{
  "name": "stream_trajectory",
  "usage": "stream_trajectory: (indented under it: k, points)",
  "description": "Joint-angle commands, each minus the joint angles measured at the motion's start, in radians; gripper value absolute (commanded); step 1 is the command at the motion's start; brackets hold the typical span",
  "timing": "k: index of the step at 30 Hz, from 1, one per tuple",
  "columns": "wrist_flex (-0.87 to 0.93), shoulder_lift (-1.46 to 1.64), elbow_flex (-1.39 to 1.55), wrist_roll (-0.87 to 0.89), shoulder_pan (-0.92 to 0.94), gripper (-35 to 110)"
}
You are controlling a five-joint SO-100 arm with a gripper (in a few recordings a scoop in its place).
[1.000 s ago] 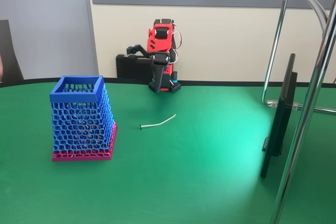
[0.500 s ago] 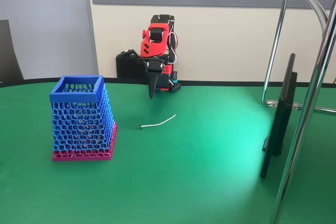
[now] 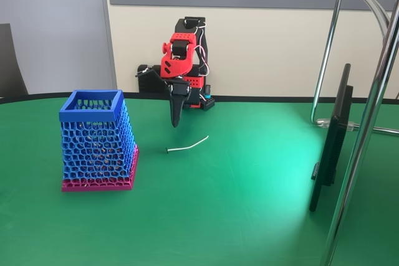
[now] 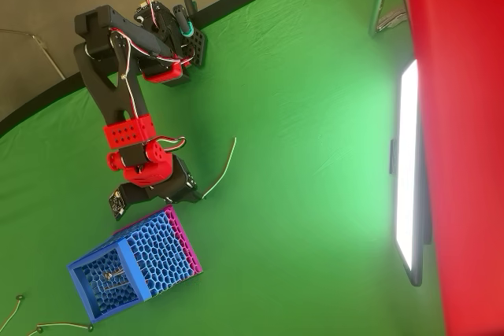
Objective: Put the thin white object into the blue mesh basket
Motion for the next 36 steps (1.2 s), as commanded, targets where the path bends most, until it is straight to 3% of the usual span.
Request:
stream_trajectory:
  k: [1,11,36]
  points:
    - [0.02,-0.034,-0.049,-0.077,-0.017,16]
    - [0.02,-0.213,-0.19,-0.236,-0.018,17]
    - [0.026,-0.457,-0.301,-0.259,-0.018,17]
